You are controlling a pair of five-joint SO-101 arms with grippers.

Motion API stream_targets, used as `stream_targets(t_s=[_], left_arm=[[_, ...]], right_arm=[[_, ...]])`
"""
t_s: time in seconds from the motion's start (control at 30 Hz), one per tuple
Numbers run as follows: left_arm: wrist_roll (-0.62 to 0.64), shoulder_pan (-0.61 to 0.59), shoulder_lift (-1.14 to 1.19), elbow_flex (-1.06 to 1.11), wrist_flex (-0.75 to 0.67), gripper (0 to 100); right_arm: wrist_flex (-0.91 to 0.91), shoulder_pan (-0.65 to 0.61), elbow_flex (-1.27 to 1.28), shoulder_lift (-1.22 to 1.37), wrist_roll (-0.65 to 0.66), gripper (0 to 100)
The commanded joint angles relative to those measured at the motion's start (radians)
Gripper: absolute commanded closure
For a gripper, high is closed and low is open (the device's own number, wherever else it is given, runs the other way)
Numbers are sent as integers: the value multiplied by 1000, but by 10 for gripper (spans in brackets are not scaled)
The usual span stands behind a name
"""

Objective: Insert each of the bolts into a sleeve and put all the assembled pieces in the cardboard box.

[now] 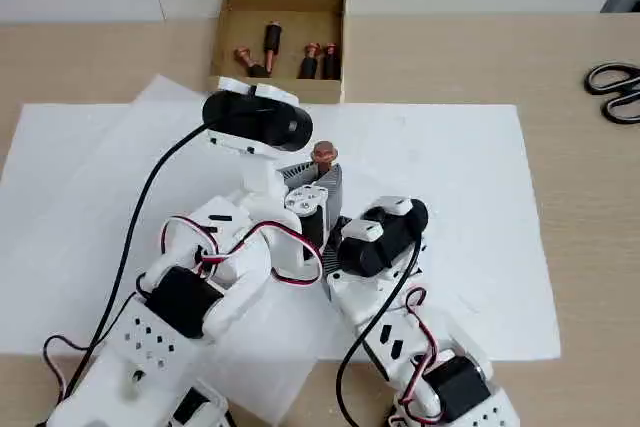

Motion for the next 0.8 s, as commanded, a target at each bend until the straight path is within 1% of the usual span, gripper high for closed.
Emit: stream_targets(t_s=[0.0,0.43,0.63,0.77], left_arm=[[-2,2,-26,-2,-28,994],[-8,2,-32,44,-20,994],[-8,2,-34,39,60,994],[-8,2,-34,41,69,994]], right_arm=[[-24,-8,-8,-16,-11,995],[-24,-8,-8,-16,-11,995],[-24,-7,-8,-16,-11,995],[-24,-7,-8,-16,-11,995]])
